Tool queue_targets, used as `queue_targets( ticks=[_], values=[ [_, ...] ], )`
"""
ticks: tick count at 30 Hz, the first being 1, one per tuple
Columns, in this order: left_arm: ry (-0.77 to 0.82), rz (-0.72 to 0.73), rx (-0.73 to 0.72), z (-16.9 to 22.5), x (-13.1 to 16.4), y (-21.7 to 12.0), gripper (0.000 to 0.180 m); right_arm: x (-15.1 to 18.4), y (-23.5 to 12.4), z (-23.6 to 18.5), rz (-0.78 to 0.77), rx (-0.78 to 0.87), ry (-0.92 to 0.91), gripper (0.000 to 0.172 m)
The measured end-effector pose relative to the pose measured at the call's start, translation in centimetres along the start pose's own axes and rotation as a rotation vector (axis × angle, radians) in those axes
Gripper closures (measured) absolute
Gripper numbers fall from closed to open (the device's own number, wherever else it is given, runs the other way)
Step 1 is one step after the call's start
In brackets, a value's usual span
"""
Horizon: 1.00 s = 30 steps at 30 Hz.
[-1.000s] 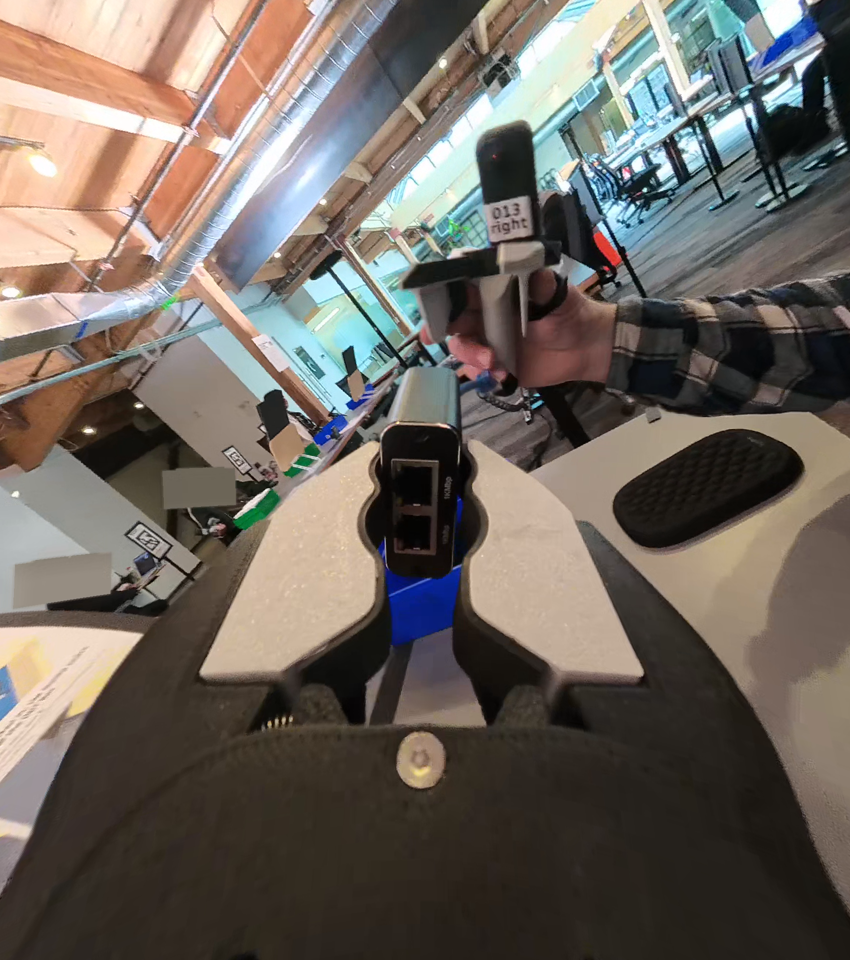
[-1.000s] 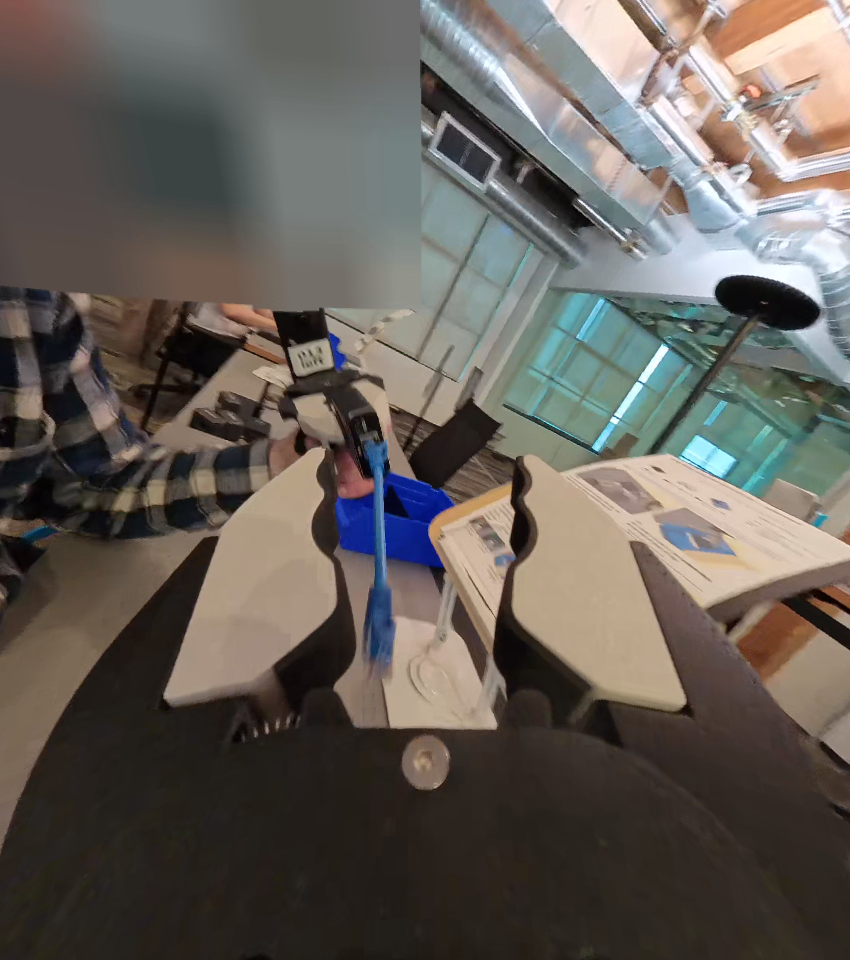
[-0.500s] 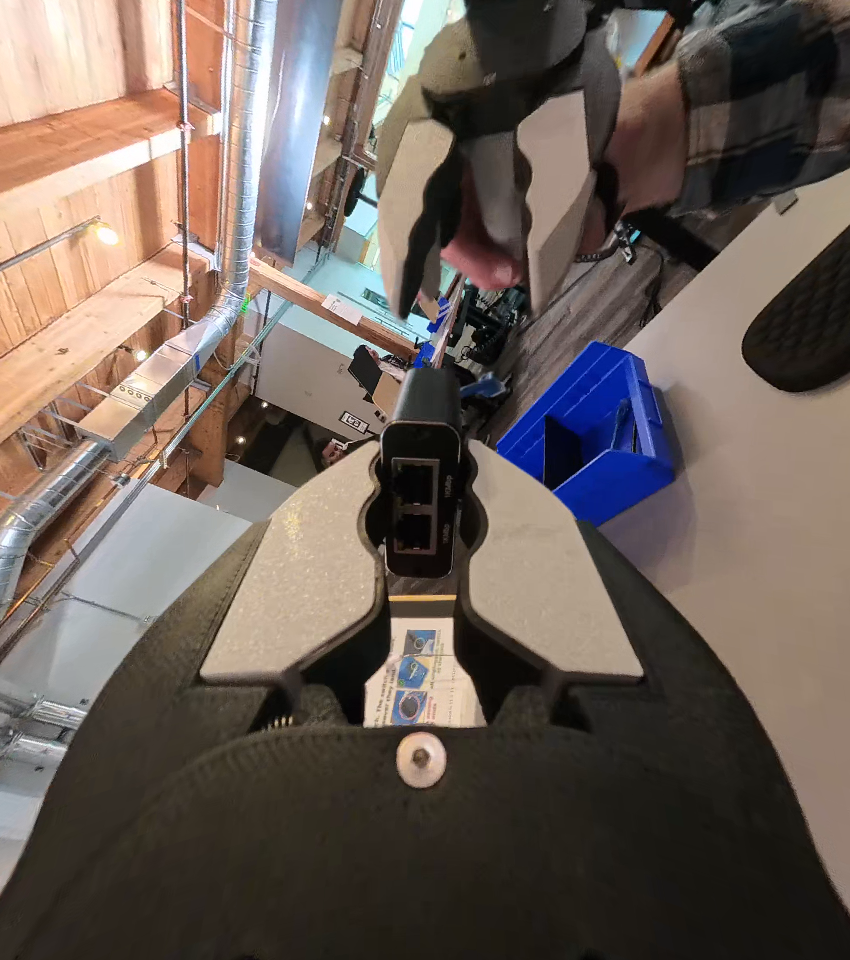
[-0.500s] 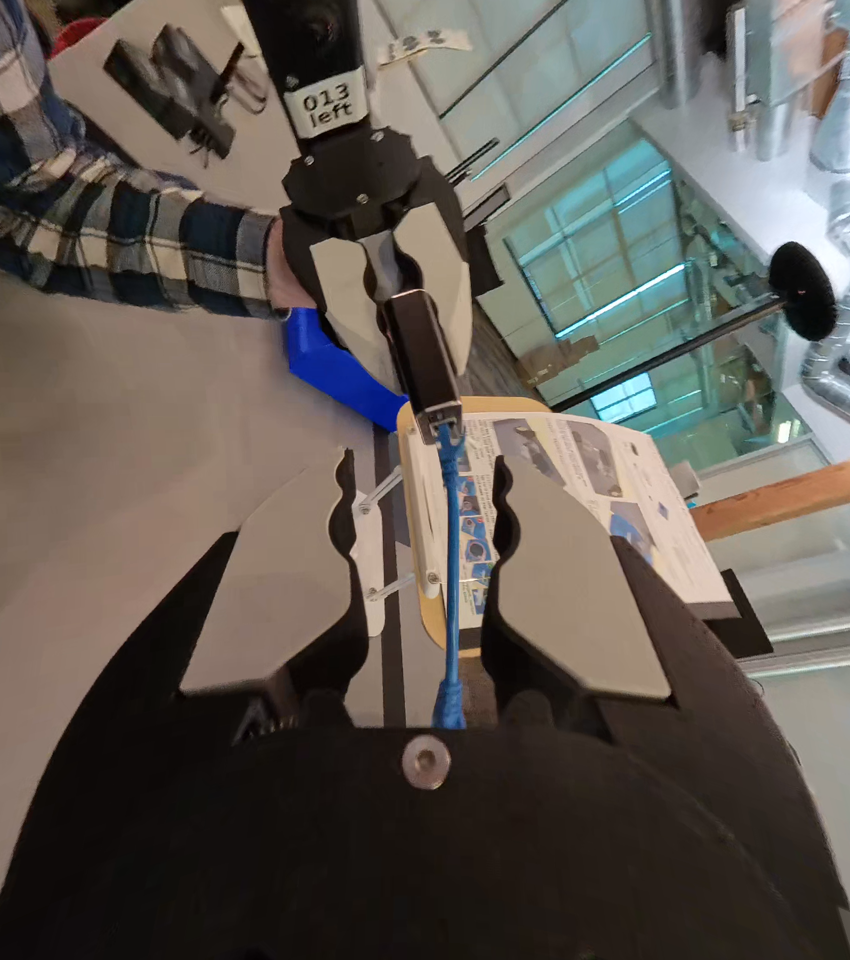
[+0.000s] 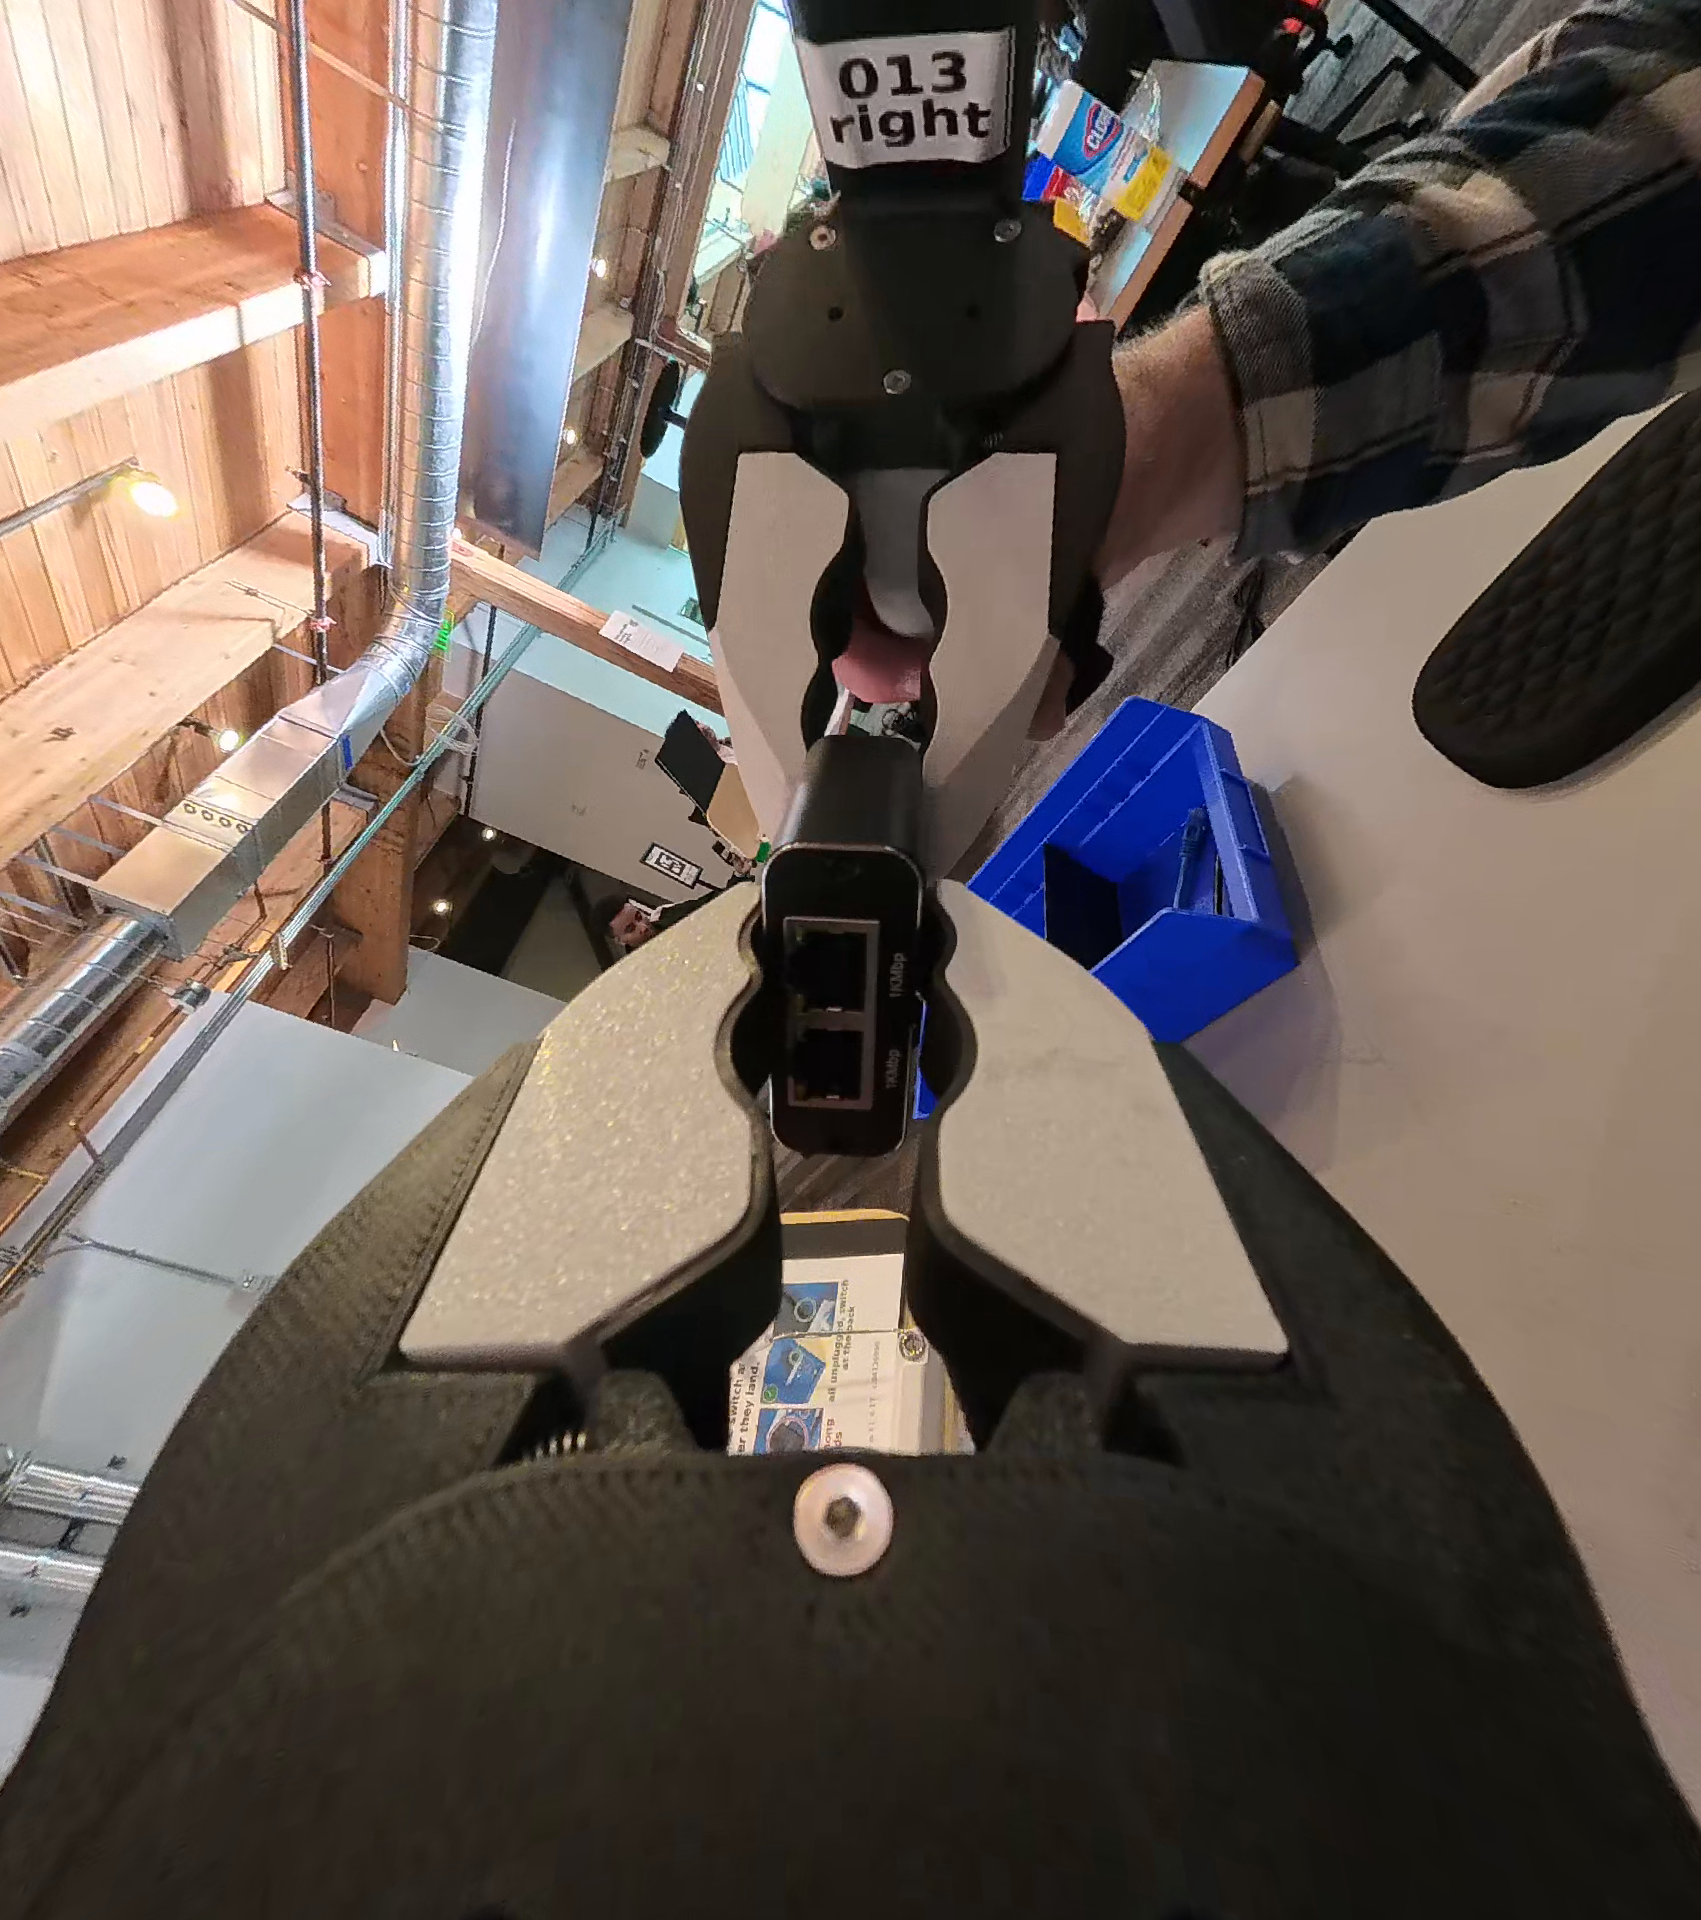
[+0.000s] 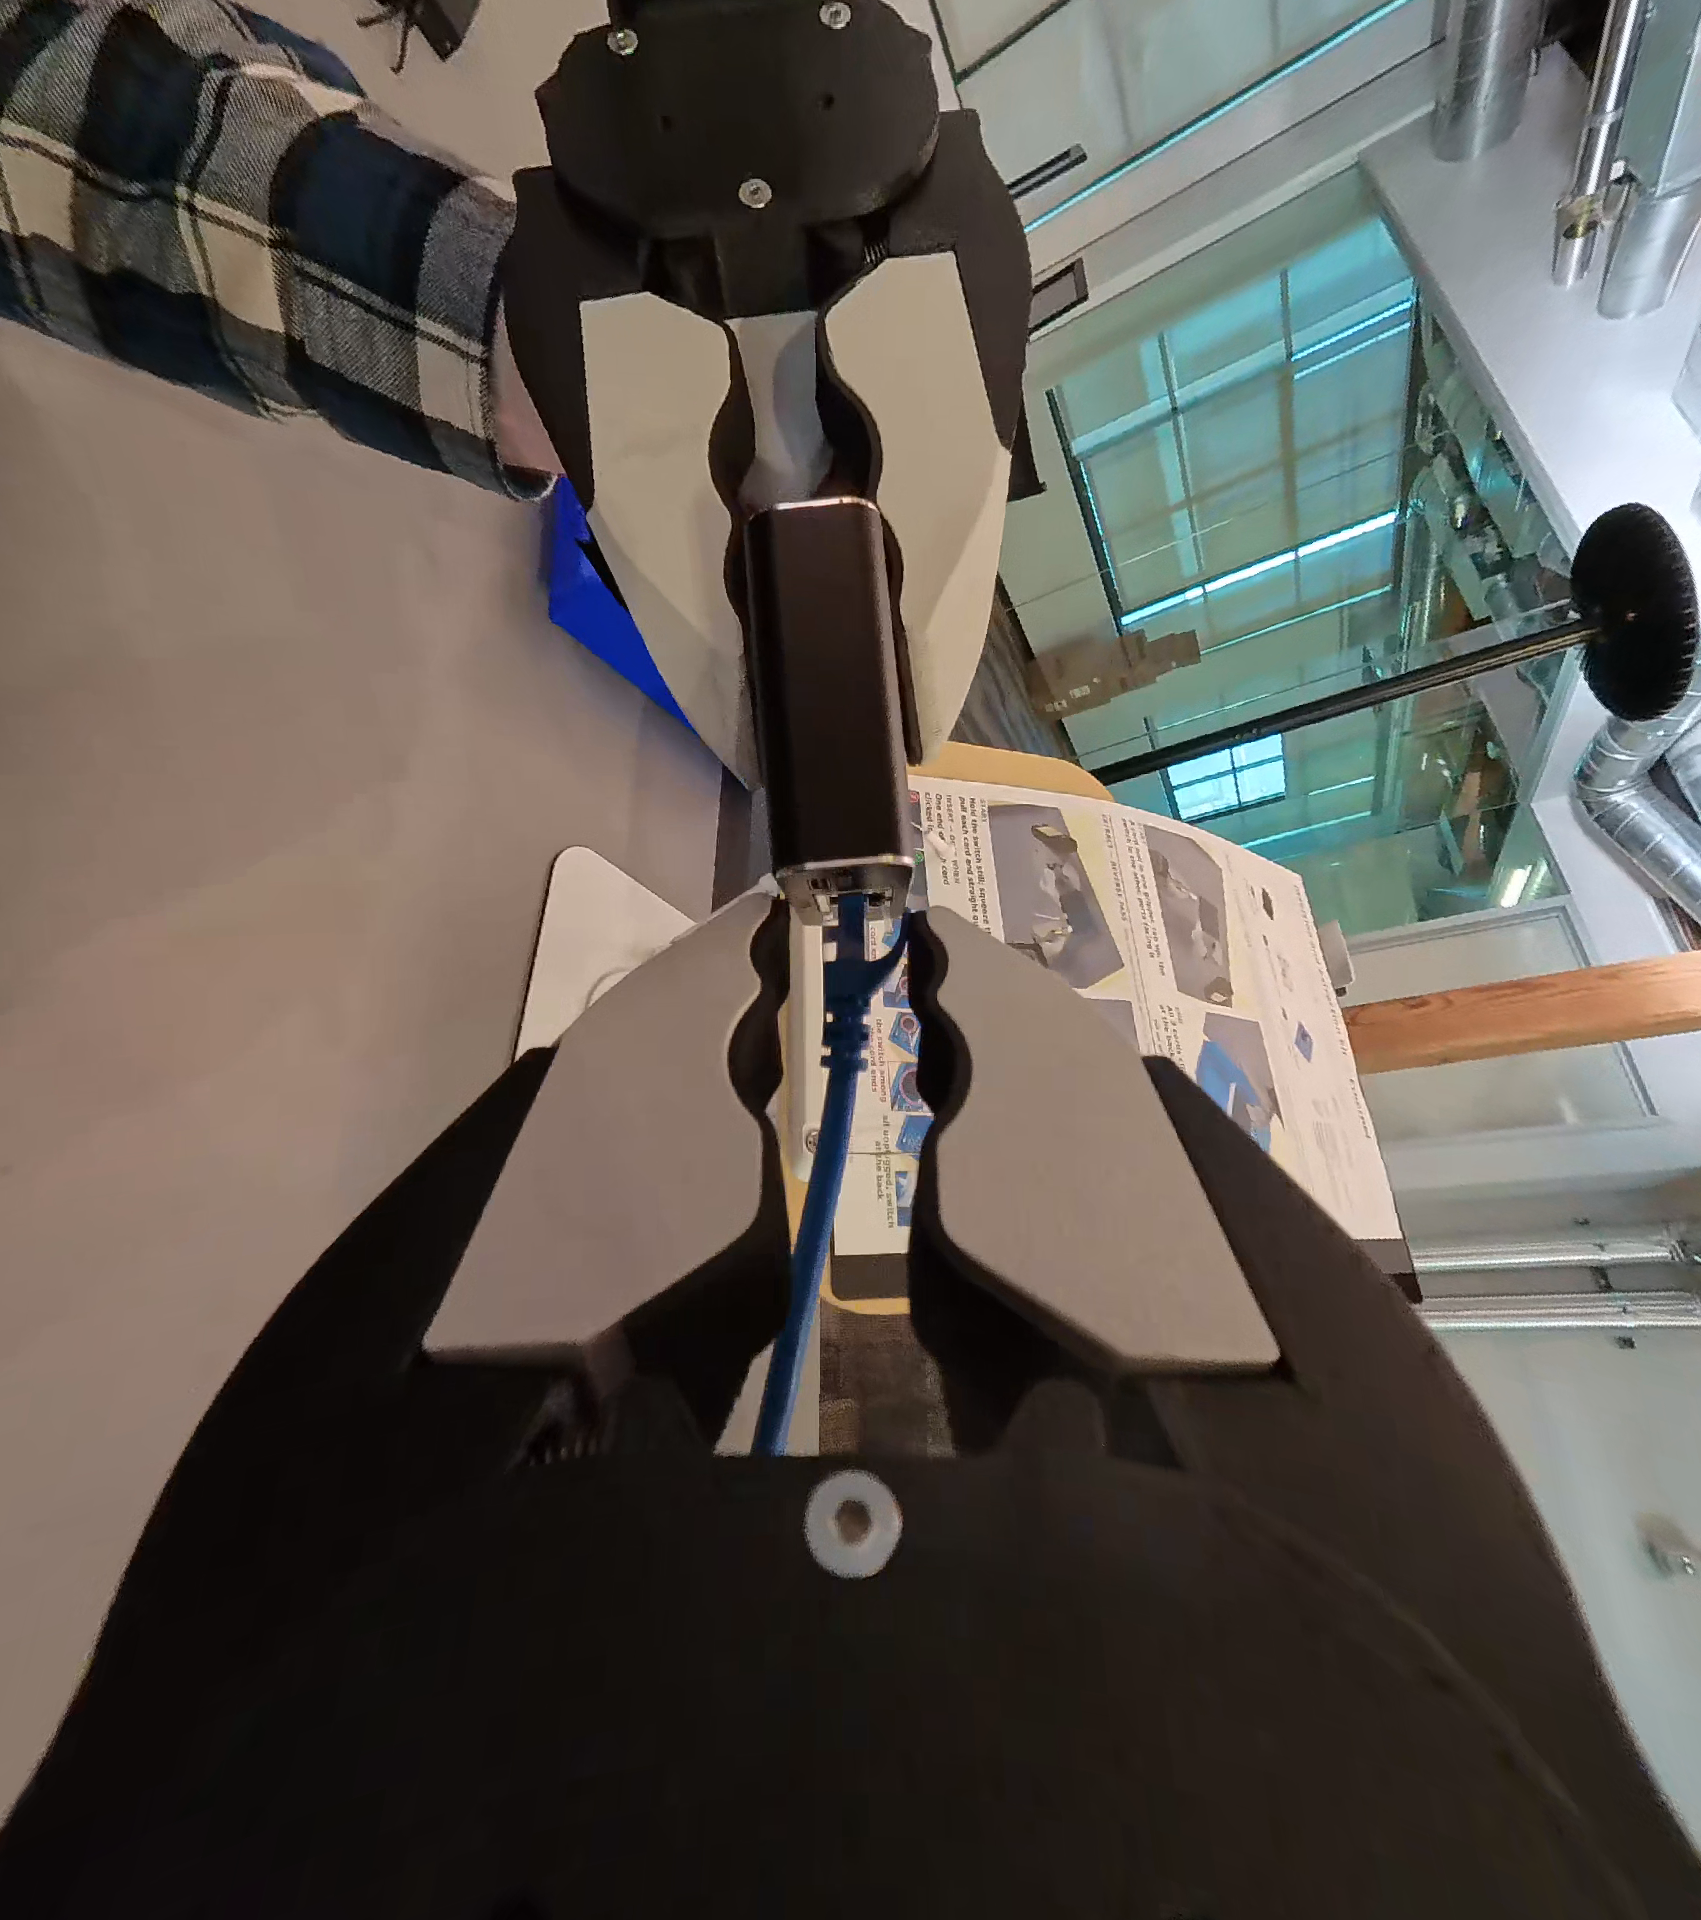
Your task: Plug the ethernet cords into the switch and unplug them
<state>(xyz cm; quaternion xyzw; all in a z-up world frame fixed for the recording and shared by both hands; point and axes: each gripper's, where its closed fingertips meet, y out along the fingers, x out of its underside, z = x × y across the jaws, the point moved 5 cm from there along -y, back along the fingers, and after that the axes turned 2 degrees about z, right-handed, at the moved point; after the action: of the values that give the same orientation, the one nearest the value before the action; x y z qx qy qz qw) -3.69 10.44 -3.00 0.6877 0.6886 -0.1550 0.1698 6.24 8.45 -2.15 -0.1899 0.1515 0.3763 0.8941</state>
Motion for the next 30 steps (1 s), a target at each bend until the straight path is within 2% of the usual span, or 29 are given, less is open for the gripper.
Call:
queue_targets(
  ticks=[10, 25, 28, 30],
  values=[
    [-0.015, 0.017, 0.03, 0.0, -0.1, 0.1, 0.156, -0.4, -0.1, -0.3, -0.143, -0.05, -0.072, 0.16],
    [-0.117, 0.023, 0.032, 0.0, -0.1, 0.1, 0.156, -0.9, -0.4, -0.1, -0.2, -0.088, -0.066, 0.161],
    [-0.112, -0.03, 0.039, 0.1, 0.0, 0.2, 0.157, -0.6, -0.6, -0.1, -0.219, -0.098, -0.07, 0.161],
    [-0.153, -0.044, -0.035, -1.5, 0.3, -1.4, 0.156, 1.3, -2.0, 1.0, -0.324, -0.039, -0.063, 0.16]
  ],
)
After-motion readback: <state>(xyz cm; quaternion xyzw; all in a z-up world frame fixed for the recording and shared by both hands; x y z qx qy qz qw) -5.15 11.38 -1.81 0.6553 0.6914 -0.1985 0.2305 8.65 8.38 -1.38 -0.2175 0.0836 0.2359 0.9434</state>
